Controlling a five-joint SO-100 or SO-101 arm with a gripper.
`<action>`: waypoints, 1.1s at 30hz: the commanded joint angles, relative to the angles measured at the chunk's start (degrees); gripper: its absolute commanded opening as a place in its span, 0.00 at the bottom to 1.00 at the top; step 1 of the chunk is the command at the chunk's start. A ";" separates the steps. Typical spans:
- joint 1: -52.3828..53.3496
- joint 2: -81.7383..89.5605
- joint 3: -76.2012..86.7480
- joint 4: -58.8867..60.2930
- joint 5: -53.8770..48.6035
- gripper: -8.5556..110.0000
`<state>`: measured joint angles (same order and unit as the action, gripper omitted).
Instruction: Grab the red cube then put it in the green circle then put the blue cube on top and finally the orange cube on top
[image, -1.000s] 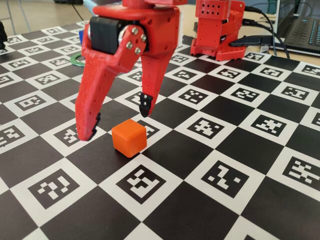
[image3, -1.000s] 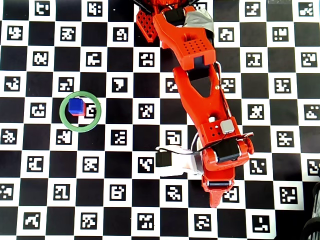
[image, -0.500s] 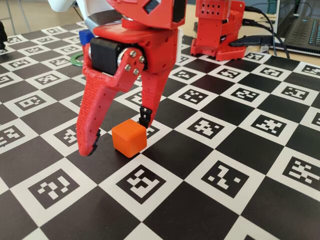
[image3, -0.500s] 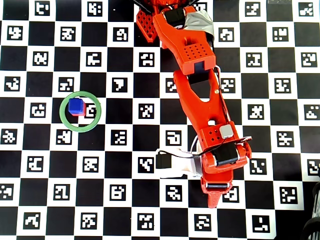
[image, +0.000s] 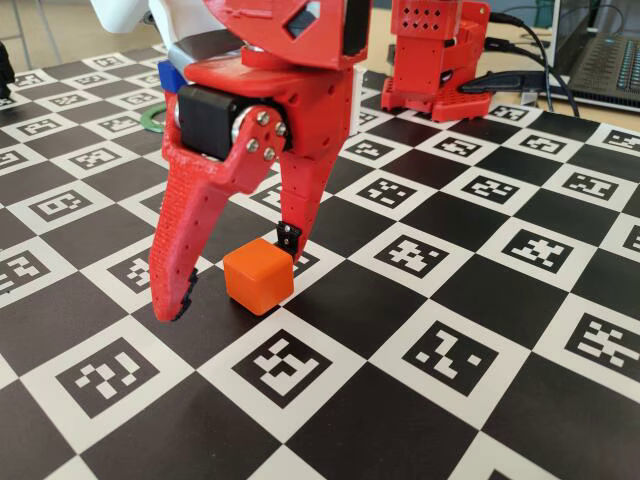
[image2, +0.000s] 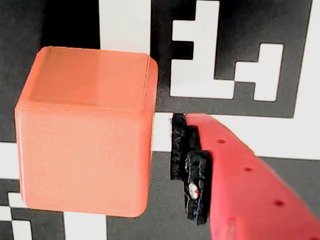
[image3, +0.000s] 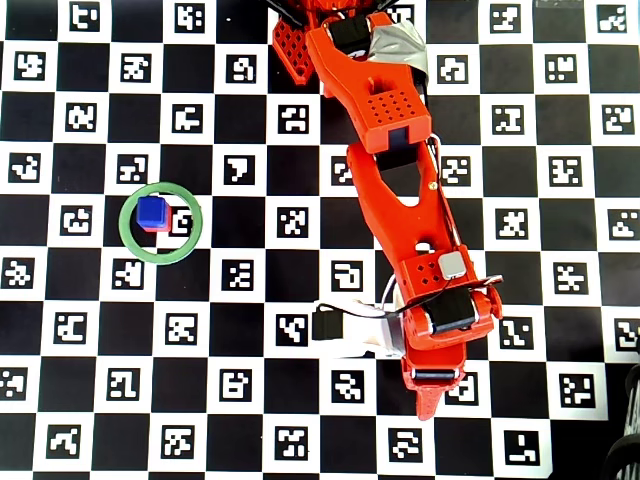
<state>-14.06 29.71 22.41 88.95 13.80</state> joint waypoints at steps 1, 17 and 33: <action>0.00 1.67 -4.57 -0.88 0.35 0.46; -0.35 1.23 -4.57 -1.05 -0.26 0.20; 2.20 15.38 5.36 2.11 -5.01 0.14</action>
<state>-13.80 30.06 24.35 90.26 9.84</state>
